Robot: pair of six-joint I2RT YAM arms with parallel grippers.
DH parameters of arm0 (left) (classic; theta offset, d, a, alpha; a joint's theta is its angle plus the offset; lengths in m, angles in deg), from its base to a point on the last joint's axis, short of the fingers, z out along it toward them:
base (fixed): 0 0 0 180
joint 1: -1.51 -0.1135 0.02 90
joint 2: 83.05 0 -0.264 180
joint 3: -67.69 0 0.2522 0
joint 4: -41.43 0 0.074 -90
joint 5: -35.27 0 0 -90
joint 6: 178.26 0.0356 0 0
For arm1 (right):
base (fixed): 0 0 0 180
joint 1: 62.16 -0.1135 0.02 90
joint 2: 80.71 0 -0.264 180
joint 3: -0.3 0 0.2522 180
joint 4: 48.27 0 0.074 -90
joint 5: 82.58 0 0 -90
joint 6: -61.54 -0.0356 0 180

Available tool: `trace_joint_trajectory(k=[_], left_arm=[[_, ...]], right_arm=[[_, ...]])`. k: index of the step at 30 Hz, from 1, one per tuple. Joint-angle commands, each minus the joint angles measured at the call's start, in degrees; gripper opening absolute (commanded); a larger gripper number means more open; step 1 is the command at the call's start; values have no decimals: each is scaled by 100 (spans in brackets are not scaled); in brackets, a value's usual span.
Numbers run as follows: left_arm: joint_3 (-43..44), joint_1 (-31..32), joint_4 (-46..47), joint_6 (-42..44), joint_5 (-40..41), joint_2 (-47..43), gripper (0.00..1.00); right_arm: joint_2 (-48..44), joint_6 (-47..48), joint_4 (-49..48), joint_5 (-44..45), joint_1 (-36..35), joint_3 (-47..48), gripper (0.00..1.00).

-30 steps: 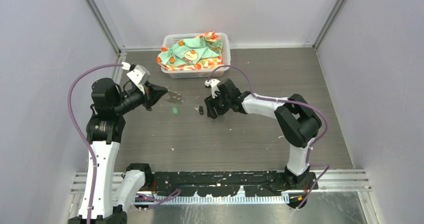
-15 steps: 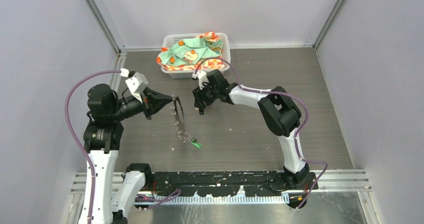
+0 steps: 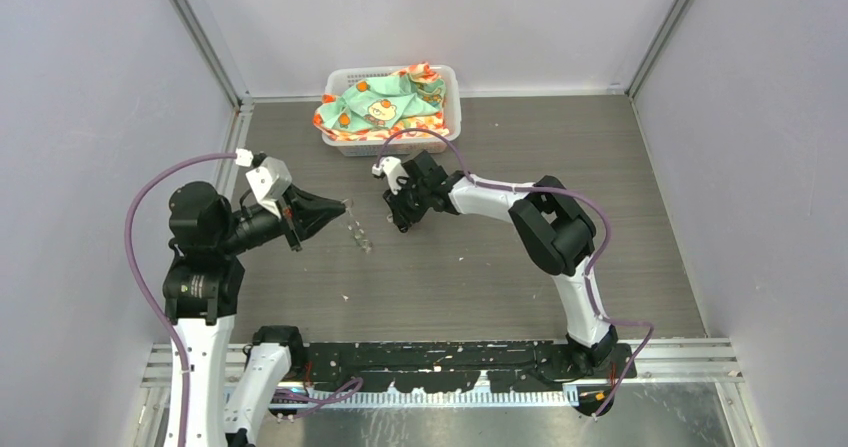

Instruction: Put the keys on the keyring

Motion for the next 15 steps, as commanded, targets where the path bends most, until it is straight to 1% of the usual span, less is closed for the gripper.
trace_joint_trajectory(k=[1, 4, 5, 8, 12, 15], left_arm=[[54, -36, -106, -37, -60, -206, 0], [45, -36, -234, -36, -68, -300, 0], [35, -36, -272, 111, -103, -331, 0], [-45, -36, -288, 170, -169, -399, 0], [-82, -36, -391, 294, -323, -398, 0], [-49, -36, -534, 380, -515, -383, 0]], right_arm=[[111, 64, 172, 512, -39, 66, 23], [79, 22, 66, 570, -36, -12, 16], [80, 0, 46, 583, -36, -23, 15], [40, -35, -1, 601, -40, -36, 2], [-254, -220, -200, 470, -36, -304, 1], [-837, -376, -383, 330, -41, -787, 1]])
